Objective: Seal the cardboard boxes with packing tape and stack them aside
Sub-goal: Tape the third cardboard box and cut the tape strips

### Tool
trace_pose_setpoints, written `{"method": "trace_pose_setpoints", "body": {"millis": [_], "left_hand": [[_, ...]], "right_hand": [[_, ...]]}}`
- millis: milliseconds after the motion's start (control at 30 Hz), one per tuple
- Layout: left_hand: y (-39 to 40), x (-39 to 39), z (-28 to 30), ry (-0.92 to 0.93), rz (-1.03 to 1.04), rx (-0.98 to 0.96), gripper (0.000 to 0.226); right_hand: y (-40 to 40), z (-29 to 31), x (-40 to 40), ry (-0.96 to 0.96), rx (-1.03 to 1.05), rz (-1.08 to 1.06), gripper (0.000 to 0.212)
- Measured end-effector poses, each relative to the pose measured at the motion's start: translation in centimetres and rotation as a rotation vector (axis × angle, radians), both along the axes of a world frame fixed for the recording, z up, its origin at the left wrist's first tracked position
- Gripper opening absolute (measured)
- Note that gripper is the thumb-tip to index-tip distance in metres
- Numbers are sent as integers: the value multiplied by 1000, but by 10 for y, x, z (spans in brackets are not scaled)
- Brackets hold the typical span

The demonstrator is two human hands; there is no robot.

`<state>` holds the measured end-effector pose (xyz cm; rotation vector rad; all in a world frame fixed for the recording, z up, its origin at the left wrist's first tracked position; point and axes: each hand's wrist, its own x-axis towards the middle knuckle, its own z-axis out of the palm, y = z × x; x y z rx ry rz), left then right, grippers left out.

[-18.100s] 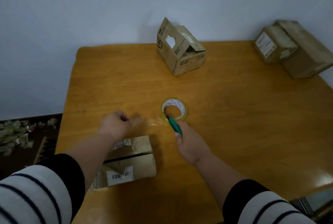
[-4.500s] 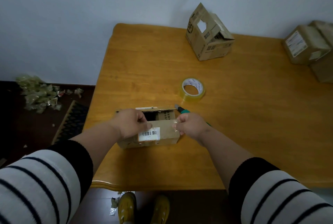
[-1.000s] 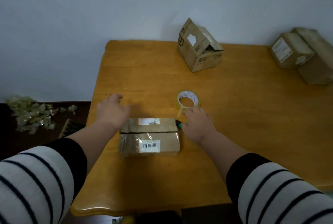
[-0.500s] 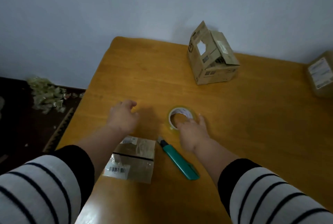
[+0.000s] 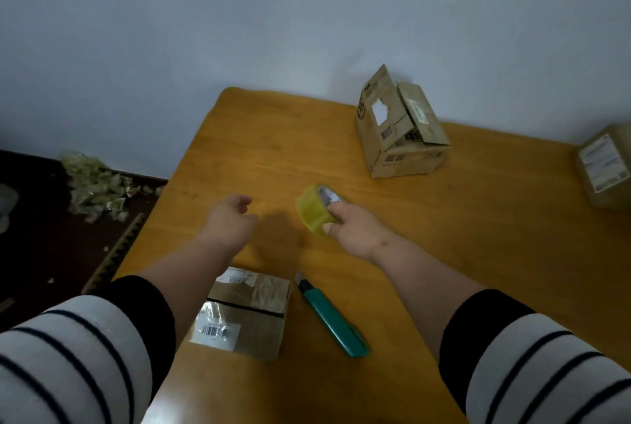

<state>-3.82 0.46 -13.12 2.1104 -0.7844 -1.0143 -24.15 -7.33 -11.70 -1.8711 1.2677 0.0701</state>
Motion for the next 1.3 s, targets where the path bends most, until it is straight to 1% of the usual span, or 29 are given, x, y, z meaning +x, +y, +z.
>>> {"method": "trace_pose_setpoints", "body": {"millis": [67,167,267,367,500,567,667,733,900,933,967,1033,1100,1200,1267,1300], "left_hand": [[5,7,6,29,1,-21,43],[13,23,18,54,-24,-55,46],[24,46,32,87,-61,-90,49],[39,72,46,124,-137,-98,53],[59,104,62,116,-238,-116,59],[70,117,67,130,-274,-136,57],[87,133,72,114,-310,-167,46],[96,144,72,59,-306,-184,35],[110,161,75,-196,-345,-202,12],[112,162,76,-235,-351,-210,11],[114,162,78,-273,-353,-215,16],[116,161,81,-325,-351,-214,20],[118,158,82,-354,-332,-214,18],[121,150,85,-380,-305,-216,12],[121,142,86,-392,-317,-199,10],[121,137,86,-407,-333,-185,10]], "right_hand": [[7,7,12,-53,-3,-7,25],[23,16,33,-63,-41,-7,29],[43,26,56,11,-125,-11,32],[65,36,83,60,-191,12,30],[90,46,123,90,-242,49,26],[103,48,141,108,-263,57,29],[120,52,163,123,-295,63,28],[131,56,175,129,-316,81,25],[153,65,189,120,-319,79,21],[155,67,189,117,-315,79,21],[158,70,189,115,-311,82,21],[161,75,188,105,-299,92,15],[163,78,185,98,-297,119,7],[165,86,177,100,-313,164,2],[167,91,169,100,-320,184,13],[168,93,163,100,-315,192,15]]}}
